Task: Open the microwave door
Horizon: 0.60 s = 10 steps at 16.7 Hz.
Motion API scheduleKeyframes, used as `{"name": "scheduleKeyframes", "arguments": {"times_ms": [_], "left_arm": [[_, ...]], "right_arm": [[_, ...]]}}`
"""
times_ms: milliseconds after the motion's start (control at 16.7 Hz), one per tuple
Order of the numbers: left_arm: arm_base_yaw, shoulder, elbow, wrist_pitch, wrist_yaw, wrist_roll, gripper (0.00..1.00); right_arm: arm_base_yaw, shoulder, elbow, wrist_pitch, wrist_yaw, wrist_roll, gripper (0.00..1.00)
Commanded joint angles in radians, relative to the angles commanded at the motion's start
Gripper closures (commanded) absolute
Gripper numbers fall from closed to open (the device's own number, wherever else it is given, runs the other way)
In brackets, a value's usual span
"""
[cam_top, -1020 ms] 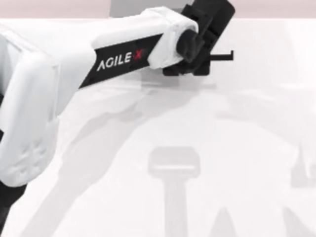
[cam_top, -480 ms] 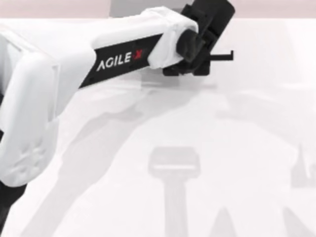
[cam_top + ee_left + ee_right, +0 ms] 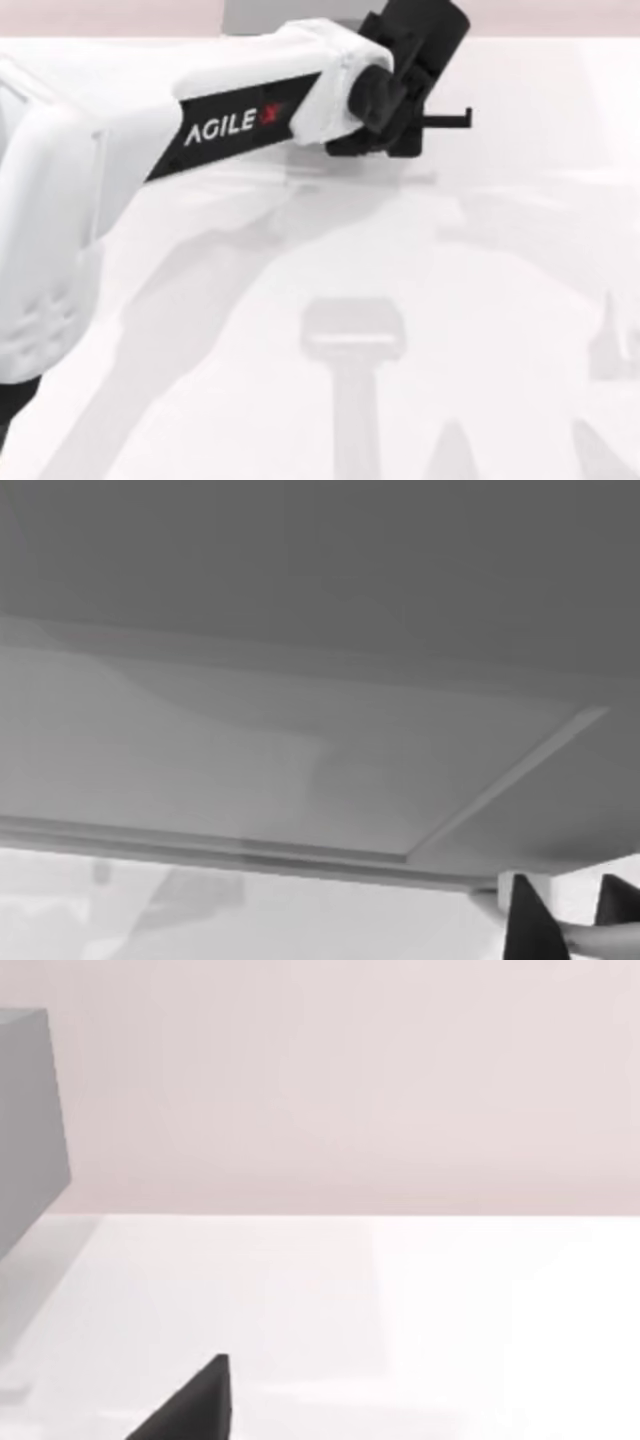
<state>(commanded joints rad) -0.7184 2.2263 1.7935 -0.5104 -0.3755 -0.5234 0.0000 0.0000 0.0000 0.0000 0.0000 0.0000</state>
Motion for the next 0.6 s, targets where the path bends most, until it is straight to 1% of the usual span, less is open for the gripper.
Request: {"name": "scheduleKeyframes", "arguments": {"times_ms": [180,600], "left_arm": [[0.004,-0.016,-0.033,0.017,0.01,0.022,1.0],[0.004,-0.016,-0.033,0.017,0.01,0.022,1.0]], "right_arm": [[0.0,0.0,0.0,0.0,0.0,0.0,0.0],[0.0,0.0,0.0,0.0,0.0,0.0,0.0]]}}
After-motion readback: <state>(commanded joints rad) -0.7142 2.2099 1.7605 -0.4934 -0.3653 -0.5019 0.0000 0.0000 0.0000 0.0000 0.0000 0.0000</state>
